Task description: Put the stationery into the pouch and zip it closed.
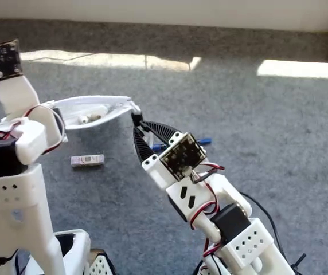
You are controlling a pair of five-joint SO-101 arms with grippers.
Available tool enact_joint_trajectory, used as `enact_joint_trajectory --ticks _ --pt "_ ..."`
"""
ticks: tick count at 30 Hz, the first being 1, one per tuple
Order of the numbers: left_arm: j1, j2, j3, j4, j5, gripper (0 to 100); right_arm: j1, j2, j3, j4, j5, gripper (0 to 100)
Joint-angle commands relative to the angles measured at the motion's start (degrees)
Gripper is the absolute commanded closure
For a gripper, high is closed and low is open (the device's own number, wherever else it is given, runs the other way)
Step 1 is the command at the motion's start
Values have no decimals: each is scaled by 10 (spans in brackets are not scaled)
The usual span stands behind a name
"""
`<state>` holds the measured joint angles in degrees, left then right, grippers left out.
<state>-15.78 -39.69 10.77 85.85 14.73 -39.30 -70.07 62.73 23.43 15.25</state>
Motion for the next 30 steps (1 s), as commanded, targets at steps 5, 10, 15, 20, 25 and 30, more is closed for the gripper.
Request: enact_joint_trajectory --ticks 5,10,15,20,25,30 --pt "-85 -4 -23 -4 -1 993 20 74 -109 94 13 964" --pt "-124 -4 -23 -4 -1 993 37 144 -160 153 49 964" --pt "-145 -4 -21 -4 0 993 39 213 -216 208 53 964" --pt "-145 -4 -20 -4 0 993 39 289 -263 246 54 964" --pt "-145 -4 -19 -2 0 993 39 379 -308 269 58 964" --pt "-145 -4 -10 -4 0 993 39 480 -353 291 121 964"
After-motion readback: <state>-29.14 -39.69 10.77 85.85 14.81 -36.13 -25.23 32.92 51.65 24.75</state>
